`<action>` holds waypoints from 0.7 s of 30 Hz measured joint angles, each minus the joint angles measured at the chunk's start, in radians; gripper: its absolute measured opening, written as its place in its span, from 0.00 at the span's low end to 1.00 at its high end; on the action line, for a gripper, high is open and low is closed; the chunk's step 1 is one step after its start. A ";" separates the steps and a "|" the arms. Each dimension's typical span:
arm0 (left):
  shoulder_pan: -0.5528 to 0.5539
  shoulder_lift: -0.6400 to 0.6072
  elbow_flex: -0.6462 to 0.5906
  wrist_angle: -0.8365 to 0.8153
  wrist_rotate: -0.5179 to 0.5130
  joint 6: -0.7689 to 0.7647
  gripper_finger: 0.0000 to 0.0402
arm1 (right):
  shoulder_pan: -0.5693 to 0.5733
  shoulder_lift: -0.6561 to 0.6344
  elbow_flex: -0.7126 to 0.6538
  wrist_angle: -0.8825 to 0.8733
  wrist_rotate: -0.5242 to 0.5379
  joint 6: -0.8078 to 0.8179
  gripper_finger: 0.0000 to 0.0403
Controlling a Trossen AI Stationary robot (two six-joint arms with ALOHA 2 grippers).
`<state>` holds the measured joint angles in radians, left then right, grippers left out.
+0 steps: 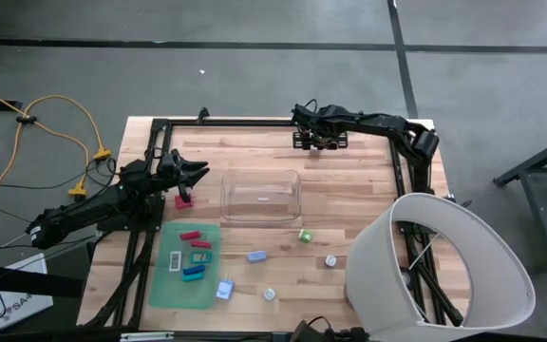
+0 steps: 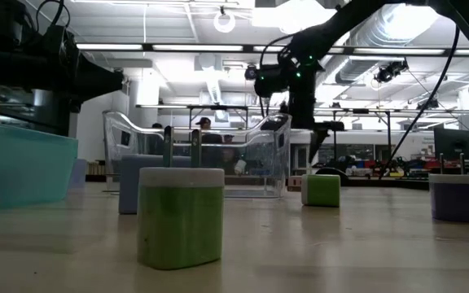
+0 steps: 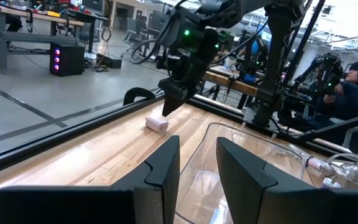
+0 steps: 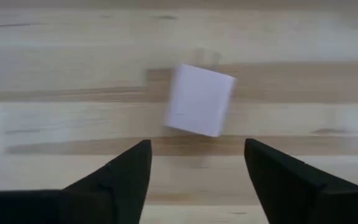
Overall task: Pick & Place Office items
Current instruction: Put the pink charger adapter into transparent bin
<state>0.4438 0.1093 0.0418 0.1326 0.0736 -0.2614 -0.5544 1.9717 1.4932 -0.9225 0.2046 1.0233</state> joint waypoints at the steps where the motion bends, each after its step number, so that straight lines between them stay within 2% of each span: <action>1: 0.000 0.000 0.000 0.000 0.000 0.000 0.25 | -0.005 0.000 -0.012 0.000 -0.005 0.015 0.63; 10: 0.000 0.000 0.000 0.000 0.000 0.000 0.25 | -0.025 0.000 -0.071 0.120 -0.037 0.078 0.73; 21: 0.000 0.000 0.000 0.000 0.000 0.000 0.25 | -0.029 0.000 -0.071 0.149 -0.010 0.067 0.74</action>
<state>0.4437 0.1095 0.0418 0.1326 0.0738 -0.2613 -0.5834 1.9717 1.4227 -0.7731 0.1947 1.0908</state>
